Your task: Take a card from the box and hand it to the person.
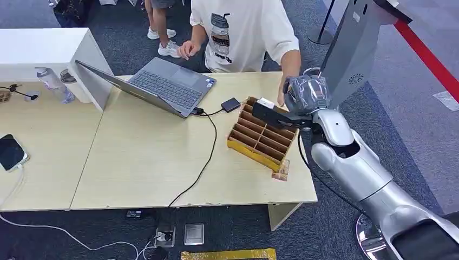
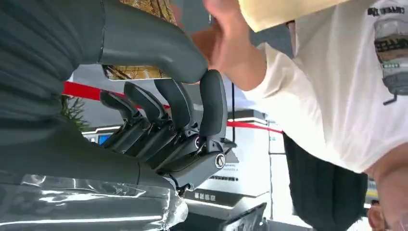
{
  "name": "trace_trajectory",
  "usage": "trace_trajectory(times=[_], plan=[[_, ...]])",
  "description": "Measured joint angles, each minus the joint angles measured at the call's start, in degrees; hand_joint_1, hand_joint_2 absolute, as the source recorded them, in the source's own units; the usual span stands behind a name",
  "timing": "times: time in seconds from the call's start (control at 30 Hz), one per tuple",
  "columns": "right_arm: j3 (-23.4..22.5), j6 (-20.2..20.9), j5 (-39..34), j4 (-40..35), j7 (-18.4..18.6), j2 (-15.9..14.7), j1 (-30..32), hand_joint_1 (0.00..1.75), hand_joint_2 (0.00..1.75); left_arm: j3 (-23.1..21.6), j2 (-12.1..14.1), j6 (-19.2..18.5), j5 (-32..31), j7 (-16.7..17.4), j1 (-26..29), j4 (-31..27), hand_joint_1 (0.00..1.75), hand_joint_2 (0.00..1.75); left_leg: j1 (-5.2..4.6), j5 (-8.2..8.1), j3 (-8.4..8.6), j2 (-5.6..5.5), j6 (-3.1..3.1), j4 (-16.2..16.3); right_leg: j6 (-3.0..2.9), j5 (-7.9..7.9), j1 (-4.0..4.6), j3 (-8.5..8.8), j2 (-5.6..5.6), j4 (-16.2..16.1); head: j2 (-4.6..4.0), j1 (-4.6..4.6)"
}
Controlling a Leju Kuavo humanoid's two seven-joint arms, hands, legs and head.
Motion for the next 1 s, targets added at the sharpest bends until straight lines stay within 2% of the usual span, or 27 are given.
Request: trace_trajectory(times=[0.13,0.33,0.43,0.57,0.73,0.9,0.93,1.0], plan=[[0.02,-5.46,-0.17,1.45,-2.06,1.82,-1.38,1.75,1.75,-0.50,-0.13,-0.07,-0.22,0.02,-0.54,0.00,0.00,0.00,0.00,0.00,0.00,0.00,0.00,0.00,0.00,0.00,0.00,0.00,0.00,0.03,-0.02,-0.02],[-0.11,-22.29,-1.96,9.00,-7.54,6.77,-3.82,1.75,1.75,-1.01,-0.46,-0.61,-0.37,0.02,-0.99,0.00,0.00,0.00,0.00,0.01,0.01,0.01,-0.01,0.00,0.00,0.00,0.00,0.00,0.00,0.05,-0.02,-0.02],[-0.24,-27.24,-2.51,13.16,-9.77,9.12,-4.42,1.75,1.75,-1.20,-0.57,-0.70,-0.44,0.04,-1.05,0.00,0.00,0.00,0.00,0.02,0.00,0.00,-0.02,0.00,0.00,0.00,0.00,0.00,-0.01,0.05,-0.02,0.02],[-3.54,-28.81,3.94,16.99,-13.38,12.59,-4.19,1.75,1.75,-1.77,-0.66,-1.05,-0.57,0.04,-1.08,0.00,0.00,0.00,0.00,0.02,0.01,0.00,-0.02,0.00,0.00,0.00,0.00,-0.01,0.00,0.05,-0.02,0.09],[-11.22,-28.92,12.77,18.86,-18.08,17.14,-2.01,1.75,1.75,-2.17,-0.85,-1.11,-0.57,0.09,-1.13,0.00,0.00,0.00,0.00,0.02,0.01,0.01,-0.02,0.00,0.00,0.00,0.00,-0.01,0.00,0.05,0.00,-0.02],[-17.12,-28.92,15.95,19.76,-19.50,20.15,-0.22,1.75,1.75,-2.34,-0.96,-1.38,-0.92,0.24,-1.15,0.00,0.00,0.00,0.00,0.03,0.01,0.01,-0.03,0.00,0.00,0.00,0.00,-0.01,0.00,0.05,-0.02,0.00],[-19.03,-28.92,16.37,20.15,-19.80,21.18,0.26,0.02,1.75,-2.49,-0.96,-1.66,-1.05,0.31,-1.21,0.00,0.00,0.00,0.00,0.03,0.00,0.01,-0.03,0.00,0.00,0.00,0.00,-0.02,0.00,0.05,-0.02,-0.02],[-20.52,-28.92,16.77,20.61,-19.87,21.95,0.42,0.00,1.75,-2.86,-0.98,-1.70,-1.18,0.33,-1.34,0.00,0.00,0.00,0.00,0.03,0.00,0.01,-0.03,0.00,0.00,0.00,0.00,-0.02,0.00,0.05,-0.02,0.04]])
